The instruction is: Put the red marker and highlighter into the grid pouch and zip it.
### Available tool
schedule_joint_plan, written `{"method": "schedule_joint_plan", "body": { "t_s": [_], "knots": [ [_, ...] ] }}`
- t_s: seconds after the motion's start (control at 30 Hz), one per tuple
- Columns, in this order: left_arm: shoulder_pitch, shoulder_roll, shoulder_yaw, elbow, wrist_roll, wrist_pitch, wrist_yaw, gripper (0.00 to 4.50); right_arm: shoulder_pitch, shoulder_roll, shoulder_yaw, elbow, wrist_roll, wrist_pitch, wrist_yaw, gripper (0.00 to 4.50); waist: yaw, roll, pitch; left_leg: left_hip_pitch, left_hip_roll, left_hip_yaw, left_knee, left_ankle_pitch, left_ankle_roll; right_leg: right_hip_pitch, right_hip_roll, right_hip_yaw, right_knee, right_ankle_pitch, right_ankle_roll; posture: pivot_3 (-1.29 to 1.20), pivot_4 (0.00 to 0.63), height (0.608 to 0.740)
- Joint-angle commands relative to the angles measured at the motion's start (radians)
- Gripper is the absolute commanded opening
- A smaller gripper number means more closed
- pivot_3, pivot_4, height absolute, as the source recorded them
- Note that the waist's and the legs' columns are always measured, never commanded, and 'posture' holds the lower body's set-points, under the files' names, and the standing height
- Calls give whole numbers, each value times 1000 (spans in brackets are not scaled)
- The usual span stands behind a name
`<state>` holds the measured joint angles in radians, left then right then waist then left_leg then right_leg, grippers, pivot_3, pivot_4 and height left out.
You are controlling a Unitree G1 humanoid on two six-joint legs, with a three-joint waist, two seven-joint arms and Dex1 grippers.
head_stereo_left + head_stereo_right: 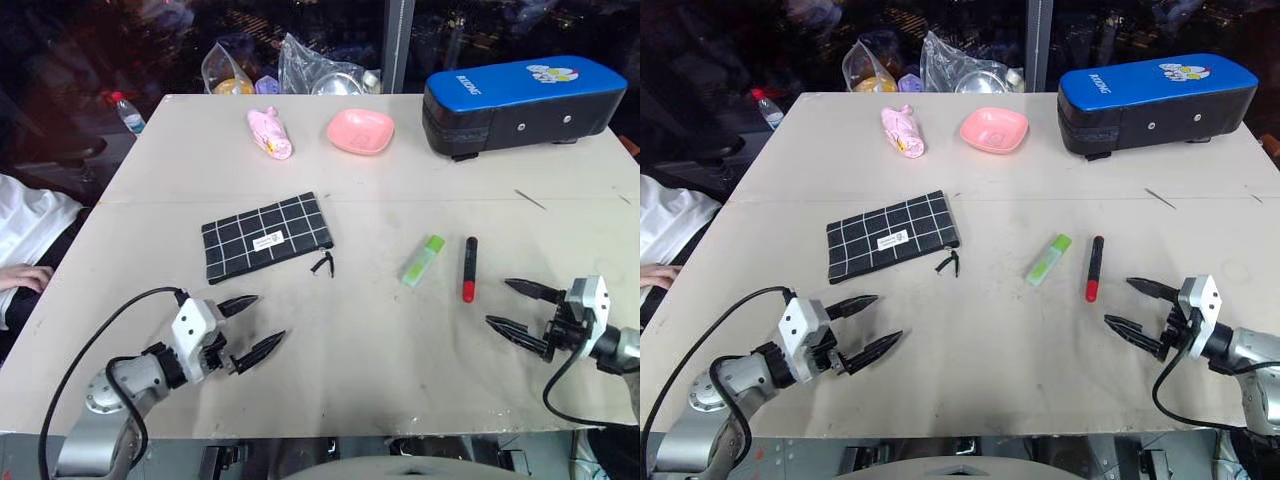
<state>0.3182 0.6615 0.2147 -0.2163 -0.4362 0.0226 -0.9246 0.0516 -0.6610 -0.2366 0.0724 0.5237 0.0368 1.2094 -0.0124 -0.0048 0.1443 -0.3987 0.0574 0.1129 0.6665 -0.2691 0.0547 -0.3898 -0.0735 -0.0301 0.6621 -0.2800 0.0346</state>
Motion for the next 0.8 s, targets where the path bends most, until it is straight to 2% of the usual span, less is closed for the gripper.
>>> {"method": "schedule_joint_plan", "body": {
  "t_s": [0.03, 0.13, 0.33, 0.43, 0.63, 0.8],
  "knots": [
    [32, 14, 124, -35, -55, 5, 9, 4483, -22, 12, 15, -114, 67, 49, 6, 4500, -1, -1, 0, 0, 0, 0, 0, 0, 0, 0, 0, 0, 0, 0, 0, 0, 150, 740],
    [38, 29, 213, -26, -86, 46, 32, 4483, -43, 27, 45, -201, 106, 113, -13, 4500, 0, -2, 1, -1, 0, -1, 0, 0, 0, 0, 0, -1, 0, 0, 0, 0, 150, 740],
    [28, 60, 296, 32, -43, 55, 59, 4483, -64, 41, 90, -251, 102, 150, -16, 4500, 3, -3, 2, -1, -1, -2, 0, 0, 0, 0, -3, -2, -1, 0, 0, 0, 150, 740],
    [9, 86, 274, 77, 33, 14, 66, 4483, -62, 19, 91, -252, 123, 183, 15, 4500, 2, -3, 2, -1, -1, -2, -1, 0, 0, 0, -4, -3, -1, 0, 0, 0, 150, 740],
    [-138, 84, 205, 185, 178, -132, 117, 4483, -65, -20, 53, -205, 159, 210, 78, 4500, 2, -4, 2, -1, -1, -2, -1, -2, -3, -1, -5, -4, -1, 0, -1, 0, 150, 740],
    [-244, 148, 201, 414, 252, -313, 90, 4483, -99, -41, 28, -180, 158, 224, 63, 4500, -8, -4, 3, -2, -1, -2, -2, -2, -4, -2, -6, -4, 0, 0, -1, 0, 150, 740]
  ]
}}
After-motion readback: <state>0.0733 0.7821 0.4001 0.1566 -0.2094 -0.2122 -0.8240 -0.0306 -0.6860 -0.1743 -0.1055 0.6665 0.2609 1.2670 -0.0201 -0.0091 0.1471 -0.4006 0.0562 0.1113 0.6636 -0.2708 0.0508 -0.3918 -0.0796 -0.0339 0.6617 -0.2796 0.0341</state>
